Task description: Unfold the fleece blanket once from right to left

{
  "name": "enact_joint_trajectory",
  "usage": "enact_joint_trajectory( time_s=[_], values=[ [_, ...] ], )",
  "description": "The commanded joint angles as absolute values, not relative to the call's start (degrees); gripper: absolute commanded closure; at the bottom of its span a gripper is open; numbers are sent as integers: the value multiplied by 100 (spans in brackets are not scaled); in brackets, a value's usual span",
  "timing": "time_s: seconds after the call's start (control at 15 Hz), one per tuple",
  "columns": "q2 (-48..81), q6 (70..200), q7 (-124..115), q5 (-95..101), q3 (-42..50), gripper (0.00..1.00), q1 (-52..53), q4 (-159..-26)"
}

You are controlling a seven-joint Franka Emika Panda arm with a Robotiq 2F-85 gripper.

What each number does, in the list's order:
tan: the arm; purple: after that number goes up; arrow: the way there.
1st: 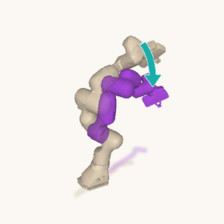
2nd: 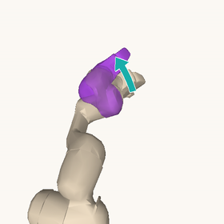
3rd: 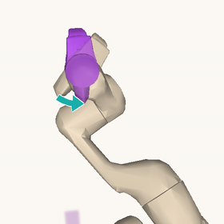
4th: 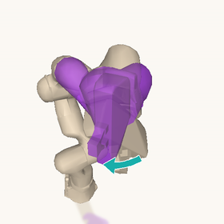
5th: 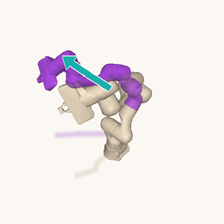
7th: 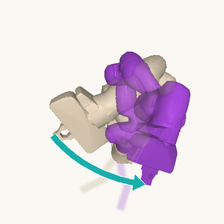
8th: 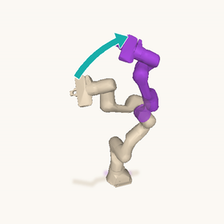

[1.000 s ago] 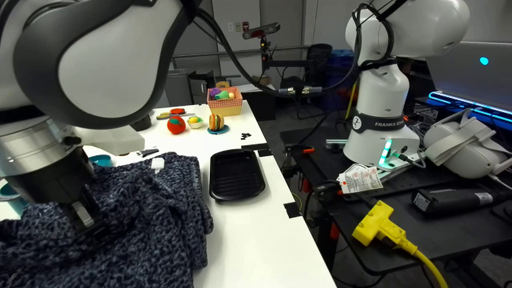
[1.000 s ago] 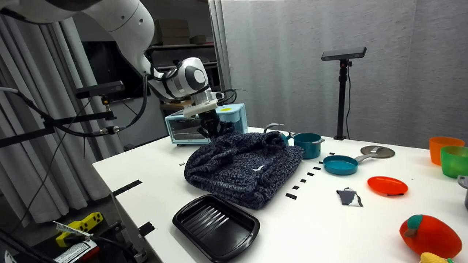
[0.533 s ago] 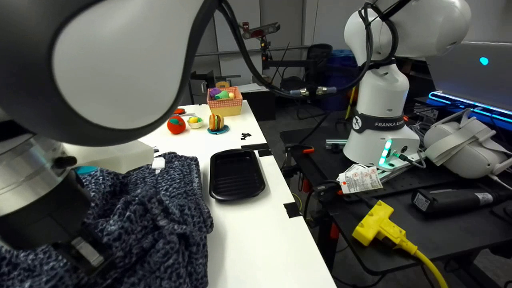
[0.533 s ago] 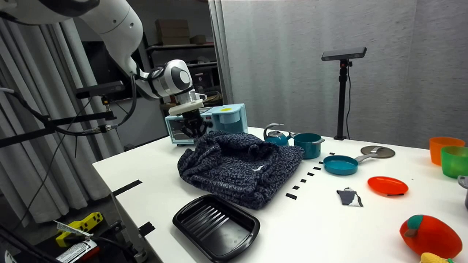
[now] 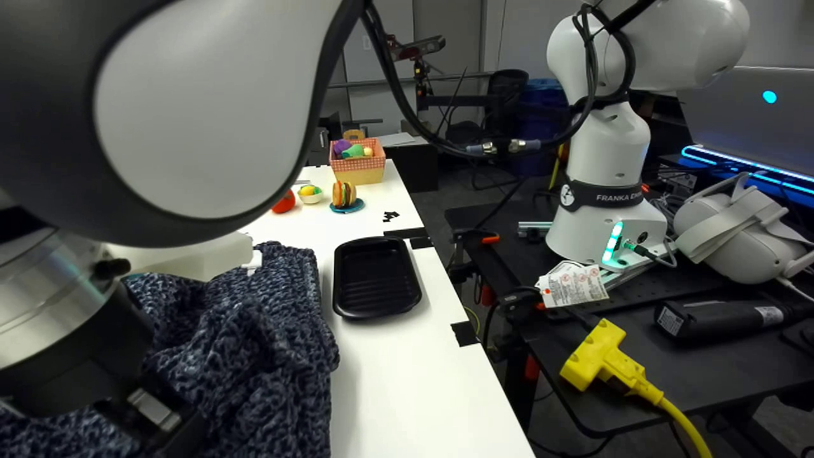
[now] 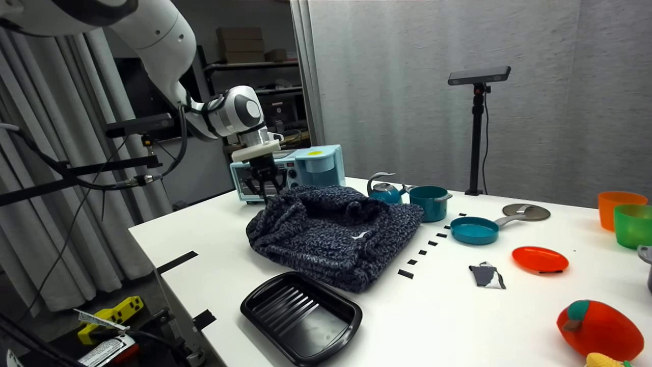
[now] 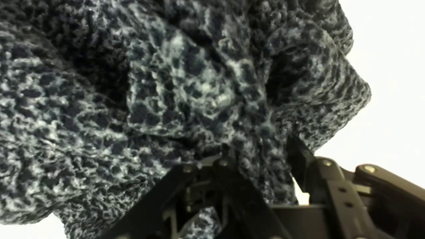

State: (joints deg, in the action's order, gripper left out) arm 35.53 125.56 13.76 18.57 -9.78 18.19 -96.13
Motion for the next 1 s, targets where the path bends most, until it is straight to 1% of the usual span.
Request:
enact_joint_trajectory(
  time_s=[0.0, 0.13, 0.2, 0.4, 0.93],
  values=[
    [3611, 12267, 1588, 1826, -1013, 23, 1757, -9403],
    [3577, 12305, 1518, 1911, -934, 9, 1765, -9405],
    [3560, 12340, 1412, 2042, -830, 1, 1803, -9405],
    [3491, 12382, 1158, 2535, -522, 0, 1858, -9420],
    [3345, 12369, 1102, 2412, -590, 0, 1791, -9493]
  ],
)
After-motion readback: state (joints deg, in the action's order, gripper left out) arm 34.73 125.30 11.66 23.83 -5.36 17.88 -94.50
